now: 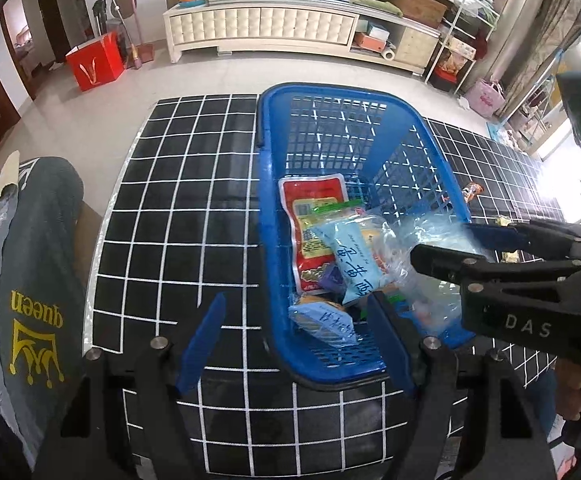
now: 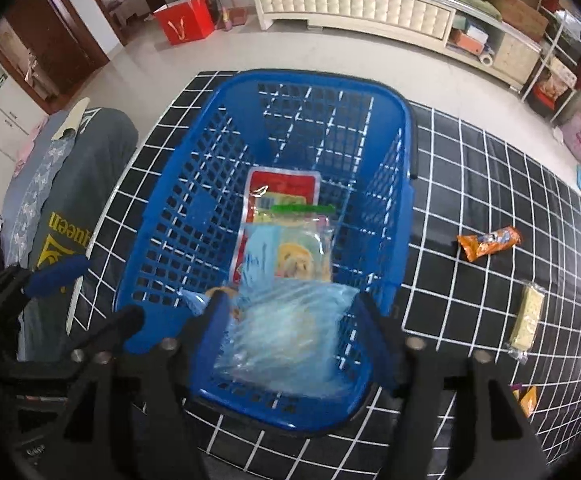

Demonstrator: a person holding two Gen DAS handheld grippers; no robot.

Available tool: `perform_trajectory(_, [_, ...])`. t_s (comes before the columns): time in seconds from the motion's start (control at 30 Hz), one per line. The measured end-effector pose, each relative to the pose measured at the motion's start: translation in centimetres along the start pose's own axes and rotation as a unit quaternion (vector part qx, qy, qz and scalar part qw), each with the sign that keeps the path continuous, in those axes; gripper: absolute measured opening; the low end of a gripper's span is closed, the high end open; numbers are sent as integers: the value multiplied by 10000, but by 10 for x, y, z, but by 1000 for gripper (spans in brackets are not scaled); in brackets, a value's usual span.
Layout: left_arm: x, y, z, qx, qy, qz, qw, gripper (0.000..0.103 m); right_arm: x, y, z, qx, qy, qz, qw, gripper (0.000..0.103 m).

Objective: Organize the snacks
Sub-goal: 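Move both tools back toward the red and orange packs on the mat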

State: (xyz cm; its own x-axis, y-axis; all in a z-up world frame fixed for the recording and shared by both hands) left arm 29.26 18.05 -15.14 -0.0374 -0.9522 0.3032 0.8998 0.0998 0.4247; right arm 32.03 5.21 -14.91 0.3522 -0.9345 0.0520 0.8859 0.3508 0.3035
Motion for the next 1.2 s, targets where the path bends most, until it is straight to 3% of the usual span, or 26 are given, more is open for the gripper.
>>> perform_trajectory(0.43, [20, -11, 24, 152, 25, -75, 9999, 71, 45, -25, 49, 327, -115, -342, 9988, 79])
perform_trajectory(0.87, [97, -14, 37, 255, -155, -555, 9980, 71, 121, -70, 87, 503, -240, -878, 9946, 80])
perform_trajectory(1.2, [161, -20, 13, 77, -283, -870, 9958, 71, 188, -112, 73, 321, -286, -1291, 9907, 80])
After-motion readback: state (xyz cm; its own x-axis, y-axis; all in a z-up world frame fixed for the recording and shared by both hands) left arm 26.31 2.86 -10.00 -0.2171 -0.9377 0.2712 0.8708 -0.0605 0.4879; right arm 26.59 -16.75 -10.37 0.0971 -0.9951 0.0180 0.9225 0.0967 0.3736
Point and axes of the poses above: each gripper's, at about its wrist camera, not at the fingertips, and z roughly against the way its jaws point, x to its right, y to its top, the point moved 10 cm from there along -z, roughly the way its jaws point, and after that the axes turned 13 degrees about -y, right-handed, at the moved point
